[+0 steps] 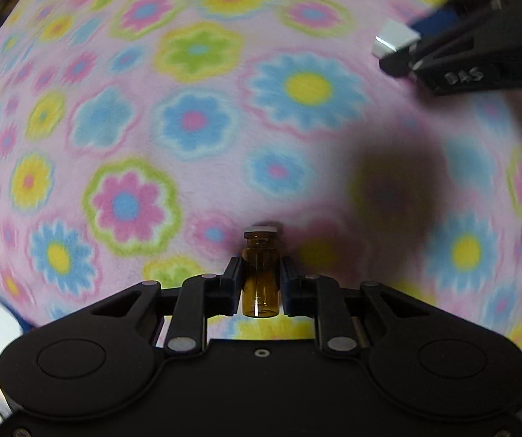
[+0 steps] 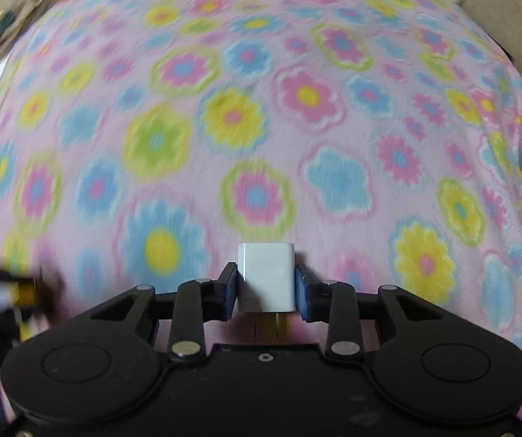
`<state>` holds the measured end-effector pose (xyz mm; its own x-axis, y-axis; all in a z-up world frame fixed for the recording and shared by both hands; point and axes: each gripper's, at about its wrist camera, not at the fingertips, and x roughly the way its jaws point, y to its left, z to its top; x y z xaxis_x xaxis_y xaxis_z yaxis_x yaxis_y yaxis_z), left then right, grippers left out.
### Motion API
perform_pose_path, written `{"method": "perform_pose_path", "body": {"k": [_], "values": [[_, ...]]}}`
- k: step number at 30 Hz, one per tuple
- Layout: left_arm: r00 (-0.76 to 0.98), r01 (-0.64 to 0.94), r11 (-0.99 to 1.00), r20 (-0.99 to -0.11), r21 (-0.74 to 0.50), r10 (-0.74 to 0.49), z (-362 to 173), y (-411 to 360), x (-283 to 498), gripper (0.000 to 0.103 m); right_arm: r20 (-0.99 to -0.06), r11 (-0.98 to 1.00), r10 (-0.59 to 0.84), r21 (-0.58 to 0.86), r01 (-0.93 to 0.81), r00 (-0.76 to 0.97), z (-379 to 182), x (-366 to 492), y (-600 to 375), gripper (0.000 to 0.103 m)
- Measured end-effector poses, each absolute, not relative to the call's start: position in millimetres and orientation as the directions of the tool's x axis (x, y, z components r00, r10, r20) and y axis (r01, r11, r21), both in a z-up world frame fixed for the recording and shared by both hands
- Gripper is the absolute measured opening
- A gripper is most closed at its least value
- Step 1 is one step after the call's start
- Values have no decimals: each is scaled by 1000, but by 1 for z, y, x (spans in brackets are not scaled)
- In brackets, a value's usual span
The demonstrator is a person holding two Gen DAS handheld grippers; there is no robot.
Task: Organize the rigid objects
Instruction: 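Grasp the amber glass vial with the left tool while the right grasps the white charger, then lift the vial and charger and adjust their hold in both tools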
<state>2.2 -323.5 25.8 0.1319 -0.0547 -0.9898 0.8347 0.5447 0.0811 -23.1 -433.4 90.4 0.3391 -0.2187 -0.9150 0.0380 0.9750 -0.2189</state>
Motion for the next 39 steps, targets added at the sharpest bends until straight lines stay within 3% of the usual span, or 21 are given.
{"method": "perform_pose_path", "body": {"k": [4, 5, 6, 7, 8, 10, 11, 18, 26, 32, 36, 39], "values": [[149, 872, 479, -987, 102, -63, 35, -329, -8, 21, -928, 972, -222, -236, -11, 299, 95, -49, -436, 34], [150, 854, 514, -984, 81, -94, 43, -330, -4, 22, -926, 973, -227, -231, 25, 303, 99, -53, -440, 40], [143, 829, 557, -982, 48, -128, 50, -327, 1, 24, -920, 972, -233, -223, 68, 315, 104, -56, -444, 56], [130, 796, 605, -979, 7, -158, 56, -323, 6, 35, -912, 972, -234, -207, 115, 337, 110, -59, -449, 66], [118, 753, 657, -976, -31, -182, 60, -319, 14, 52, -906, 969, -230, -179, 169, 356, 116, -62, -453, 69], [118, 636, 769, -975, -71, -188, 61, -310, 22, 72, -906, 954, -207, -103, 282, 369, 123, -67, -464, 73], [124, 566, 820, -975, -81, -182, 60, -303, 25, 74, -907, 941, -199, -72, 330, 370, 124, -69, -468, 73], [2, 154, 958, -970, -240, -243, 26, -266, 35, 74, -906, 889, -192, 2, 458, 376, 116, -76, -462, 76], [-5, 58, 966, -968, -250, -250, 12, -267, 36, 74, -913, 903, -224, -63, 426, 341, 102, -73, -447, 76], [57, 46, 982, -981, -180, -183, 13, -247, 41, 74, -913, 927, 15, 165, 336, 408, 112, -81, -445, 72], [78, 57, 986, -984, -154, -158, 14, -240, 43, 74, -896, 955, -125, 8, 297, 426, 121, -76, -438, 74], [69, 64, 985, -984, -159, -163, 13, -237, 40, 74, -886, 979, -189, -136, 153, 423, 119, -73, -423, 82]]}}
